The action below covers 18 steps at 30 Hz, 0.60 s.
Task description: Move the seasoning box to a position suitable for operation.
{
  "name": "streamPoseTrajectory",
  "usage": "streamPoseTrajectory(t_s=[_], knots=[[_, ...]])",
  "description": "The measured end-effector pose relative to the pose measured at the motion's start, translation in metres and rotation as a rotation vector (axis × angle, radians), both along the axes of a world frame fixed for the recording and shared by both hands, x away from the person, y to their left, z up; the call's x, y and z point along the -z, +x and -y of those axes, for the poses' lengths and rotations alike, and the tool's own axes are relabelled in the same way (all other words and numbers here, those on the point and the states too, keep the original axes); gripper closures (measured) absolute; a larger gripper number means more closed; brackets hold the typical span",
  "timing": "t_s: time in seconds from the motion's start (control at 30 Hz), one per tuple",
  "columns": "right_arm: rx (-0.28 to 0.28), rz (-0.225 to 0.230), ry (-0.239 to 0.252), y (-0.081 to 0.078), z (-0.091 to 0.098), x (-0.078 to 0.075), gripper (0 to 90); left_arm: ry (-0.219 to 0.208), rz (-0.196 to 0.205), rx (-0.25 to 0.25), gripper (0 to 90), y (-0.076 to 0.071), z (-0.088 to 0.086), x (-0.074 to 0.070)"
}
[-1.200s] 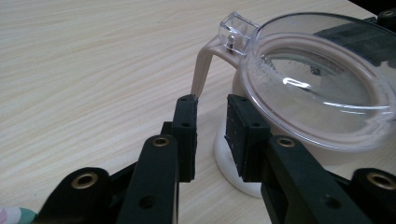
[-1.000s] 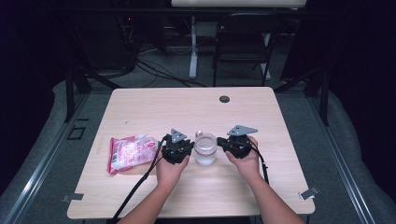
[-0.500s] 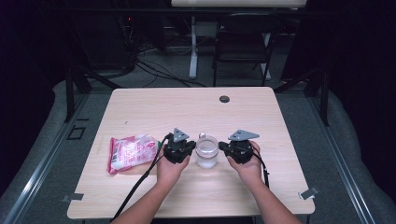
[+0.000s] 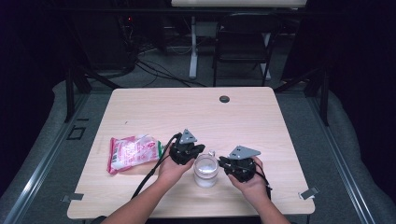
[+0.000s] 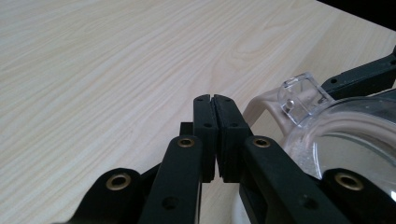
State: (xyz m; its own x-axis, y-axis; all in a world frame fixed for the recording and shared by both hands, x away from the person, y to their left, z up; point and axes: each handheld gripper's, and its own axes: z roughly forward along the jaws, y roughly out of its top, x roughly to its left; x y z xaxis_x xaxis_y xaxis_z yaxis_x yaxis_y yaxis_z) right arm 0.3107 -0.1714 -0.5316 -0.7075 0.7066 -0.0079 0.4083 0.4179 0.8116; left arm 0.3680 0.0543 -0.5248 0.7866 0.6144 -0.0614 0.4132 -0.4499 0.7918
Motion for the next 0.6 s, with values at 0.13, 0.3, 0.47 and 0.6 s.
streamPoseTrajectory(t_s=[0.13, 0.3, 0.47, 0.6], knots=[[-0.006, -0.001, 0.003, -0.002, 0.003, 0.002, 78.2, 0.006, 0.004, 0.017, 87.5, -0.003, -0.002, 0.0], [-0.034, -0.023, 0.044, 0.002, 0.009, 0.008, 75.9, -0.002, 0.005, 0.024, 84.4, -0.011, -0.009, -0.001], [-0.046, -0.032, 0.057, 0.014, 0.006, 0.013, 74.2, -0.039, -0.001, 0.002, 80.9, -0.019, -0.02, -0.005], [-0.076, -0.035, 0.058, 0.027, 0.004, 0.015, 71.1, -0.048, -0.008, -0.016, 75.8, -0.03, -0.03, -0.005]])
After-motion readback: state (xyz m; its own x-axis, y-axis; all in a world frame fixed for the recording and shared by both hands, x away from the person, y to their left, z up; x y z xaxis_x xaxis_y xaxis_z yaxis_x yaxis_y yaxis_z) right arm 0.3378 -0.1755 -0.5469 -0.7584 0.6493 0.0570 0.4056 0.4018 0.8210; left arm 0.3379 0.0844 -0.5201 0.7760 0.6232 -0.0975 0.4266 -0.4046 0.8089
